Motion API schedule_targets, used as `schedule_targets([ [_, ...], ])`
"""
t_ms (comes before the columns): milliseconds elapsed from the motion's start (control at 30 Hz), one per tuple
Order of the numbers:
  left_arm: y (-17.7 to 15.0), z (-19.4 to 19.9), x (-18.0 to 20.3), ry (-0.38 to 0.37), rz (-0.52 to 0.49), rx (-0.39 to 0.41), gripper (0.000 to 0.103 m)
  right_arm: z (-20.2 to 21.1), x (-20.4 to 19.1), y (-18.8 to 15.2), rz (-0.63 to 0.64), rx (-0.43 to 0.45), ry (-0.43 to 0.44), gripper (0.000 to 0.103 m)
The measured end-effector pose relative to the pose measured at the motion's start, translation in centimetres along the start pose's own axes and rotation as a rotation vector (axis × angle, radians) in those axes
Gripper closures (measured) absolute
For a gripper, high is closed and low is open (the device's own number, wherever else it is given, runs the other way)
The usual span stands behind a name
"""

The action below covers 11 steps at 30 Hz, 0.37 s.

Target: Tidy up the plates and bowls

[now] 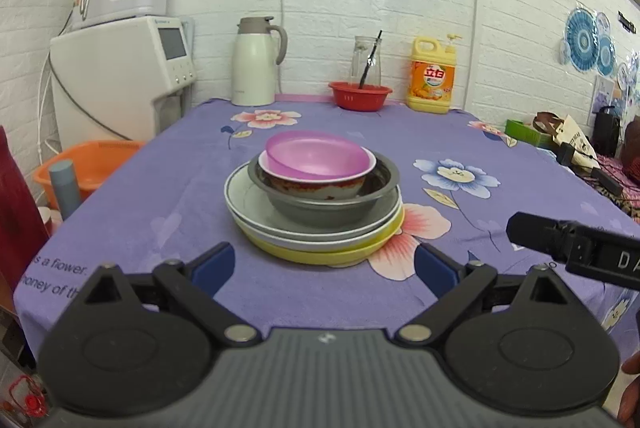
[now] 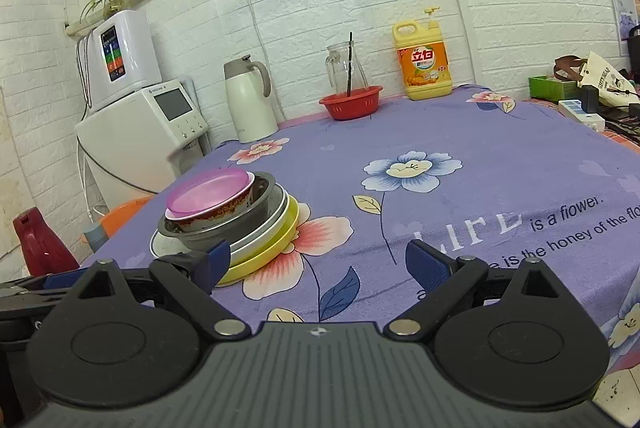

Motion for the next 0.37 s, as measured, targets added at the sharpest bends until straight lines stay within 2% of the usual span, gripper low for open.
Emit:
schedule_targets([
  [367,0.17,0.22,0.76,-0.021,-0.011,0.005,0.008,-0.11,0.92,-0.61,-0.024,-0.019,-0.02,0.0],
])
Point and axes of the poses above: each gripper's, at about its wrist camera, not at the fingertips, and z roughly against the way its jaws point, x to its right, y to its top, the point moved 2 cm from there along -z, roughly the way its jaws point, and after that the axes turned 8 degrees about -x, right-handed, at the moved point
